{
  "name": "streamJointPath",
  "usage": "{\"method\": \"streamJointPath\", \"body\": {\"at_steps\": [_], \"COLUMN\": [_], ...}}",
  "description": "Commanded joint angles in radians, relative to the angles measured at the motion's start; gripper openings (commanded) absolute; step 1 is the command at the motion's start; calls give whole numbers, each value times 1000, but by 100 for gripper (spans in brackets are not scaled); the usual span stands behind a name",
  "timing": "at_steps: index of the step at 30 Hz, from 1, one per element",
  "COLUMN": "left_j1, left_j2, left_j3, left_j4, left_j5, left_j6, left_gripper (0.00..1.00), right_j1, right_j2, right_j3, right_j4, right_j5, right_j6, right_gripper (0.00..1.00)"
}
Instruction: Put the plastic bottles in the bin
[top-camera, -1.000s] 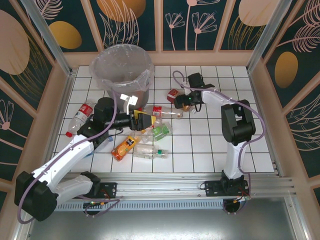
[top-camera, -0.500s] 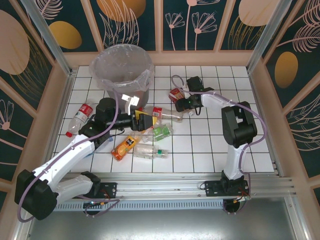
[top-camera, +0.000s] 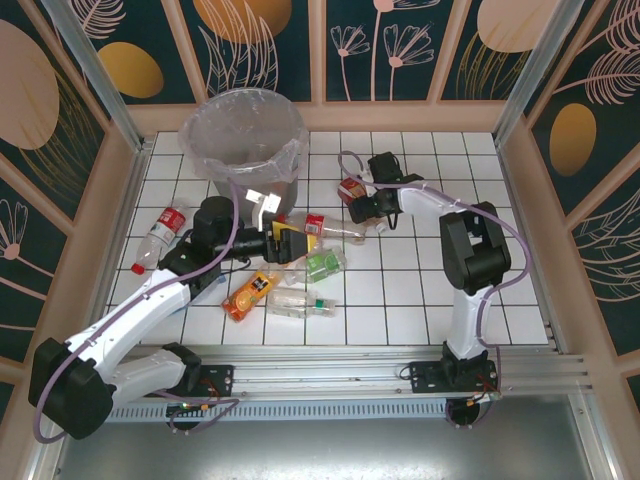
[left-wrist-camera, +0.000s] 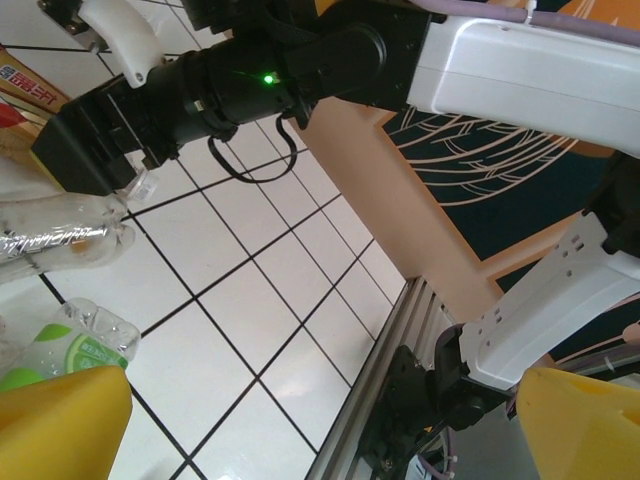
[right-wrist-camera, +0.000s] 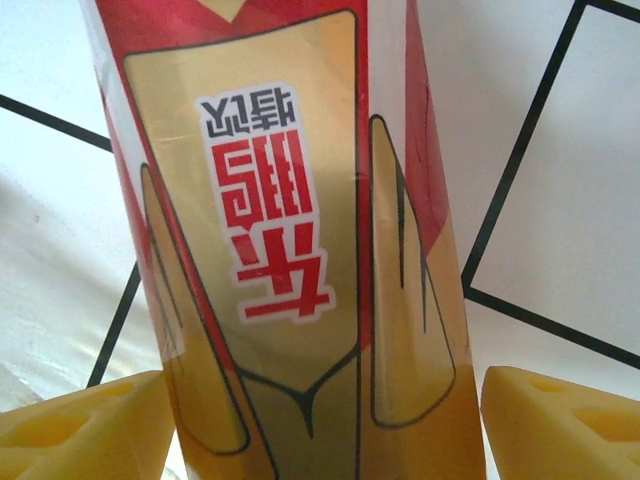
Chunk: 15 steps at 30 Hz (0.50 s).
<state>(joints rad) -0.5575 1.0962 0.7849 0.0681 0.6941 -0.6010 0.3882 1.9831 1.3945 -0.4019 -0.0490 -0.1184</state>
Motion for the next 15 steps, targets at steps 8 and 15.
{"method": "streamJointPath", "body": {"at_steps": [8, 15], "left_j1": [-13, -36], "left_j2": [5, 16], "left_j3": [-15, -53], "left_j4": [59, 192], "left_j5": [-17, -55], "left_j6": [-23, -89], "left_gripper": [99, 98], "right_j1": [5, -9], "right_j2": [34, -44], "right_j3": [32, -27], "right_j4": [-32, 28], "right_j5": [-2, -18], "right_j6": [1, 51], "right_gripper": [68, 59]}}
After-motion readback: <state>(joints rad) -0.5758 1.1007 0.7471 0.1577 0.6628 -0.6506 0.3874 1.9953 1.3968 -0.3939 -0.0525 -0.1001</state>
